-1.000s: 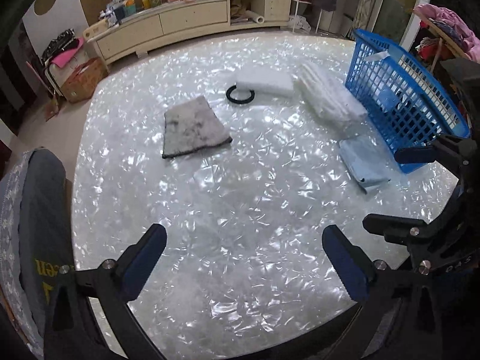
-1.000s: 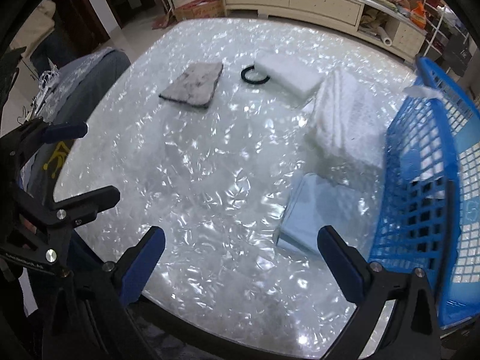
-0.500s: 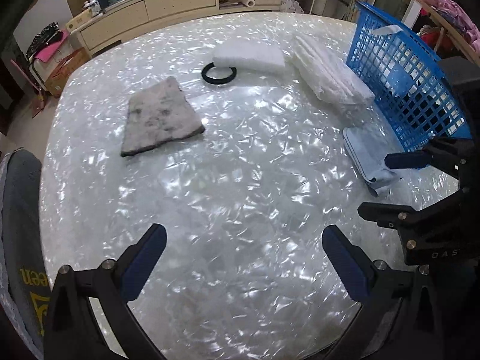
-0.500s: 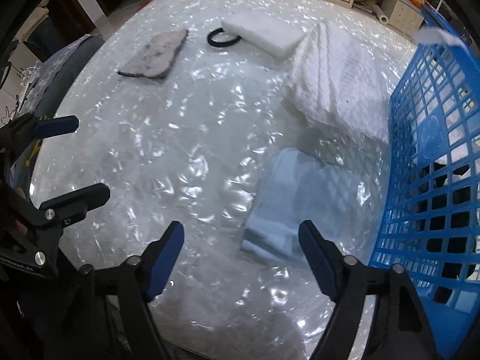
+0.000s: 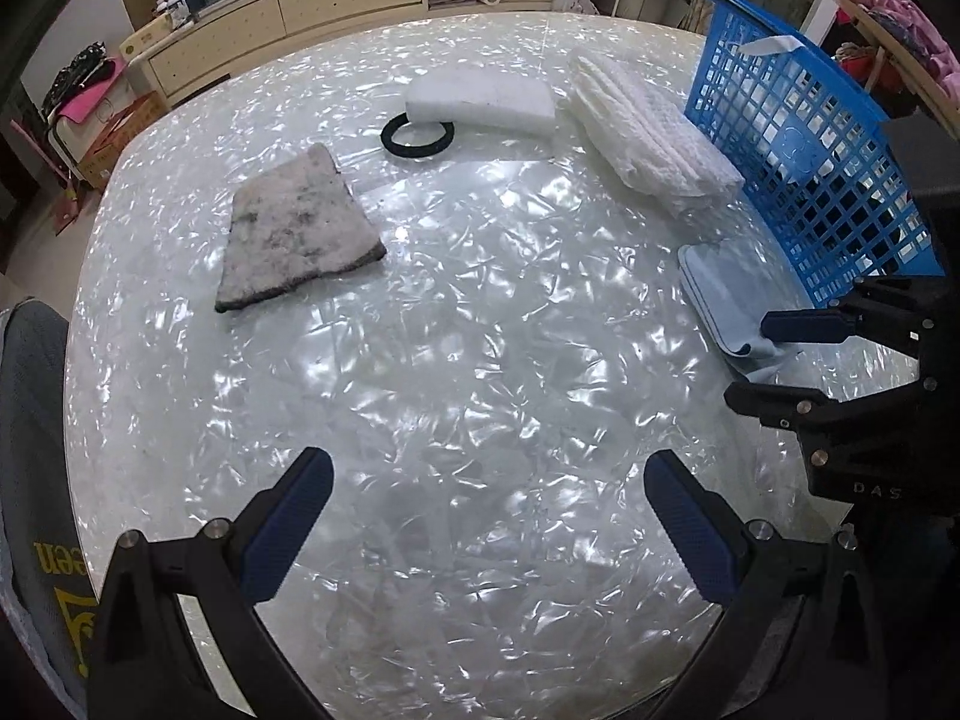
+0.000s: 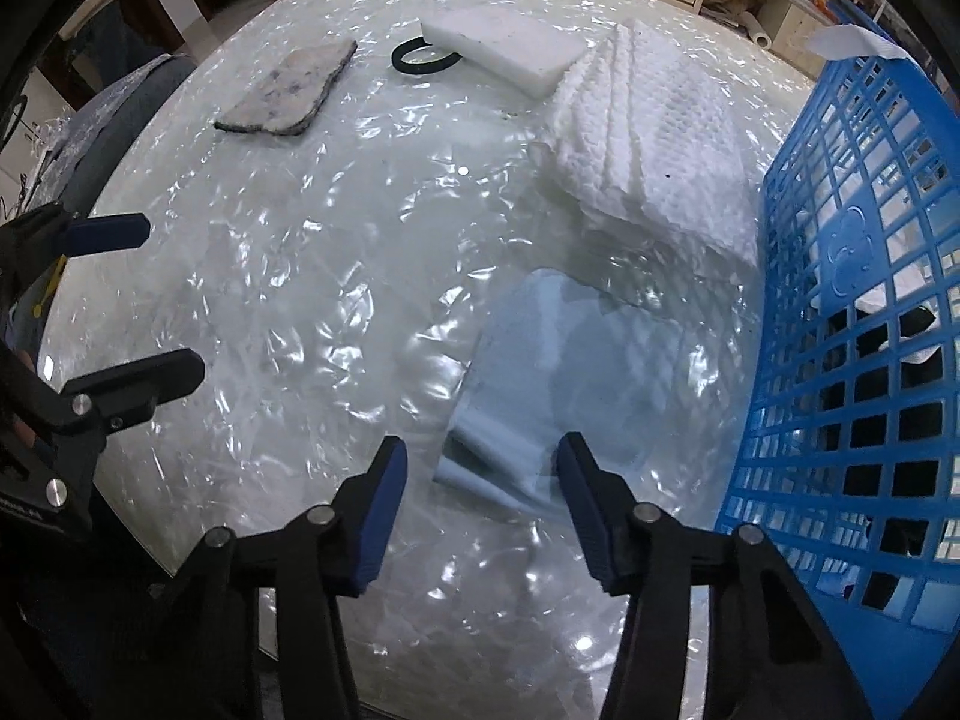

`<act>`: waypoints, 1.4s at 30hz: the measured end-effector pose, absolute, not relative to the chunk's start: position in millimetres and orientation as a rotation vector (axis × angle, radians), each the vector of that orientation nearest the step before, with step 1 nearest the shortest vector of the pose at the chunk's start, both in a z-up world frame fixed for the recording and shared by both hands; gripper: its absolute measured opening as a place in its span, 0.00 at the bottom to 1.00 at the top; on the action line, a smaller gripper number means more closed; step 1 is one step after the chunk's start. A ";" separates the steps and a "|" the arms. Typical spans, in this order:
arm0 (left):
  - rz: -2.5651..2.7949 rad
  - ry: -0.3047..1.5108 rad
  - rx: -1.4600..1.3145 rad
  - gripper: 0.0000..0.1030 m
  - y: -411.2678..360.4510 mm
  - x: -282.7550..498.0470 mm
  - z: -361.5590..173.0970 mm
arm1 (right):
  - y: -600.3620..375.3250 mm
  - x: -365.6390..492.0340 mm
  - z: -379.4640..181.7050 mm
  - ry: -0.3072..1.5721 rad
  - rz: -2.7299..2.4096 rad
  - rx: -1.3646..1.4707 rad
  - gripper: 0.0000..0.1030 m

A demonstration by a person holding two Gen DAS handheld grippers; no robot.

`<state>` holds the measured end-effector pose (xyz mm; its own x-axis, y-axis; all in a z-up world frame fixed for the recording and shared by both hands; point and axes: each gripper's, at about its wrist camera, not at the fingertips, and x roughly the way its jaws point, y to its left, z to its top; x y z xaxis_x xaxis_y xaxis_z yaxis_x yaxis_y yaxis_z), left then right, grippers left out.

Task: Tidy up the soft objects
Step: 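Grasp the light blue cloth with the right gripper, then lift the light blue cloth into the basket and open the right gripper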

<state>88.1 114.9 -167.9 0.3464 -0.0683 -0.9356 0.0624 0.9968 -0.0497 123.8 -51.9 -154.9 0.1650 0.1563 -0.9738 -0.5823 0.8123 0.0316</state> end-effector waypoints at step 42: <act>-0.186 1.061 -0.024 1.00 97.0 74.4 -66.1 | -85.8 87.7 -30.4 1.141 0.629 -0.228 0.05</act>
<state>74.4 97.0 -66.1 0.4735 -0.1634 -0.8655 0.1406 0.9841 -0.1088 87.7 -85.8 -30.4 0.2678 0.3487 -0.8981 -0.5727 0.8072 0.1427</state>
